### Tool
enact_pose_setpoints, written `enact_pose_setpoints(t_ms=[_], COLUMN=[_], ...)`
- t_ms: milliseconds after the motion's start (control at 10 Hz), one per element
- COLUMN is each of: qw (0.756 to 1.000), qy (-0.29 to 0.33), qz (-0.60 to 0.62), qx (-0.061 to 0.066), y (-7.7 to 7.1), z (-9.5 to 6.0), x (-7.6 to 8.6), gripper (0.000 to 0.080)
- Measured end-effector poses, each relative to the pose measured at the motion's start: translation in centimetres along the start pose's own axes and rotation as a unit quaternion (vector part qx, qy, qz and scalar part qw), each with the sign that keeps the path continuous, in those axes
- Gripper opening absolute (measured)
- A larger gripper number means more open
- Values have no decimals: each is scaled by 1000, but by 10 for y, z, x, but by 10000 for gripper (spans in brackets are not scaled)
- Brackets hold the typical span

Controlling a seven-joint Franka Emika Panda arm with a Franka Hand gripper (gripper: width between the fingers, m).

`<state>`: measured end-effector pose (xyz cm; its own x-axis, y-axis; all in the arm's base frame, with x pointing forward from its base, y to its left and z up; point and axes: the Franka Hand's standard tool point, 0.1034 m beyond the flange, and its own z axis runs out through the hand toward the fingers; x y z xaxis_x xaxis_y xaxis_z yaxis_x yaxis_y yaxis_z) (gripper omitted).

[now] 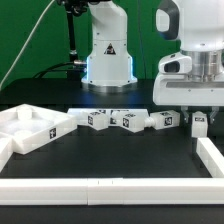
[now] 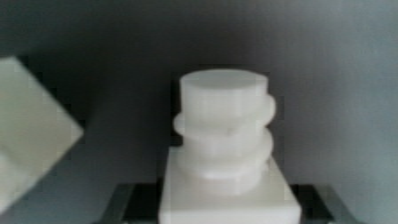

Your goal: Assemble one leg

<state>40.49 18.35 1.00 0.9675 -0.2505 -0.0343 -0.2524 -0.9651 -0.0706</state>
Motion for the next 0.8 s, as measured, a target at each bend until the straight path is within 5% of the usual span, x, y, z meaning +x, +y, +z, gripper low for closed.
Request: enact_pose_setpoints(t_ms=[100,300,400,500,700,800], qw=[1000,1000,1000,999,998,995], qy=[0,1,-4,-6,-13,-7], qz=[-3,-6,-19,-34,-68,-96], qx=[0,0,-2,-2,0,3], y=[0,0,3,11,37,61], z=[0,-1,-12,-32,-68,-81], x=[0,1,5,14,36,56], gripper=[284,498,498,621,641,648])
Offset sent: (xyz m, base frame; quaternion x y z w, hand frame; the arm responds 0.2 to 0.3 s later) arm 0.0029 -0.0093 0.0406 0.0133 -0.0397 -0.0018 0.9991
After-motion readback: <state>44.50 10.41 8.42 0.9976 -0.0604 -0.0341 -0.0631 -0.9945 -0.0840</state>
